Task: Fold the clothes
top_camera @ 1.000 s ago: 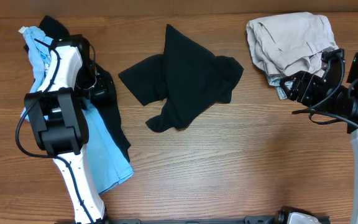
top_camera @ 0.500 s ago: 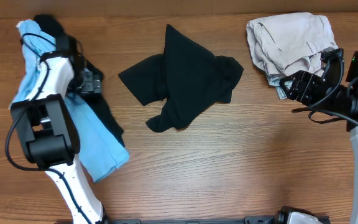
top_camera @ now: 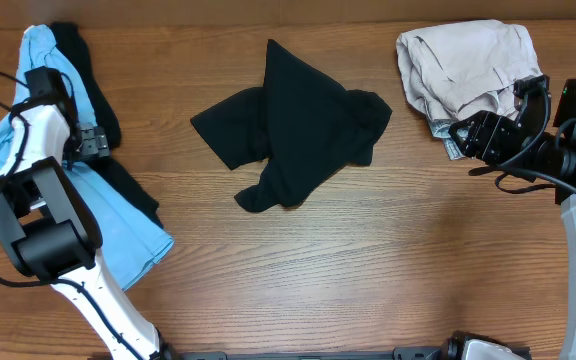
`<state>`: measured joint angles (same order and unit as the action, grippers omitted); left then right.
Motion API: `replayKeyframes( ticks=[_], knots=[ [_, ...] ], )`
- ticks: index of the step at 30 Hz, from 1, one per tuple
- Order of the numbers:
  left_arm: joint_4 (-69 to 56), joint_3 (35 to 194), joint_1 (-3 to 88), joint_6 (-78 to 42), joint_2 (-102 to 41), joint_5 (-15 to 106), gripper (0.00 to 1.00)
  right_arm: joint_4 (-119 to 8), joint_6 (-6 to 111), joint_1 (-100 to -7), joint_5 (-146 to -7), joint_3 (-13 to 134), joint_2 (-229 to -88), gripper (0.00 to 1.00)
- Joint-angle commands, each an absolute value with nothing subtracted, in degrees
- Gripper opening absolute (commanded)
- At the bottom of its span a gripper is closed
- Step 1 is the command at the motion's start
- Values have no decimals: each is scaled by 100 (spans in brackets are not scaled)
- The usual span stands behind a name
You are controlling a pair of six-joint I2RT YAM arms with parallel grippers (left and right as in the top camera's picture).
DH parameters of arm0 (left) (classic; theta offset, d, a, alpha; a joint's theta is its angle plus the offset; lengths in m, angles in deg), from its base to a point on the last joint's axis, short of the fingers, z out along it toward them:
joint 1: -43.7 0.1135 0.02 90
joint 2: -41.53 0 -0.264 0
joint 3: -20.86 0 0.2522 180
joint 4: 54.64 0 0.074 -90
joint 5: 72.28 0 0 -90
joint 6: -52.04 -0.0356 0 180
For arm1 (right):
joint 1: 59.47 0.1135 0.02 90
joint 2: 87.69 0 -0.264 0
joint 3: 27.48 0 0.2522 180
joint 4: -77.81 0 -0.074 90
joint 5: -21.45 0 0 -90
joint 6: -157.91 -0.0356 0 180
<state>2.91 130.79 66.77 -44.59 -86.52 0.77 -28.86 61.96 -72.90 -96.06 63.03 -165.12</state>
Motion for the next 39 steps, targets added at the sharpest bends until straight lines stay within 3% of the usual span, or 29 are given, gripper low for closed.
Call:
replayKeyframes(
  ticks=[1, 5, 12, 17, 23, 32, 39],
  knots=[
    [669, 12864, 6869, -4628, -9399, -146, 100, -2969, 6237, -7305, -9556, 6354, -16499, 68],
    [1495, 13675, 6775, -4097, -9364, 313, 100, -2982, 6237, -7305, -9556, 6354, -16497, 69],
    [3993, 16132, 6521, -3810, -9329, 1876, 100, -2980, 6233, -7305, -9560, 6356, -16497, 73],
    [4848, 17415, 6178, -3664, -8840, 1998, 100, -2976, 6213, -7305, -9562, 6356, -16497, 75],
    [5593, 17623, 5606, -3332, -7834, 2099, 100, -2917, 6198, -7305, -9608, 6356, -16494, 75],
    [5353, 15551, 4679, -2274, -6140, 1224, 100, -2851, 6340, -7305, -9665, 6356, -16497, 78],
    [3556, 12126, 4734, -1839, -4717, 1305, 100, -2849, 6373, -7305, -9643, 6356, -16497, 80]
  ],
)
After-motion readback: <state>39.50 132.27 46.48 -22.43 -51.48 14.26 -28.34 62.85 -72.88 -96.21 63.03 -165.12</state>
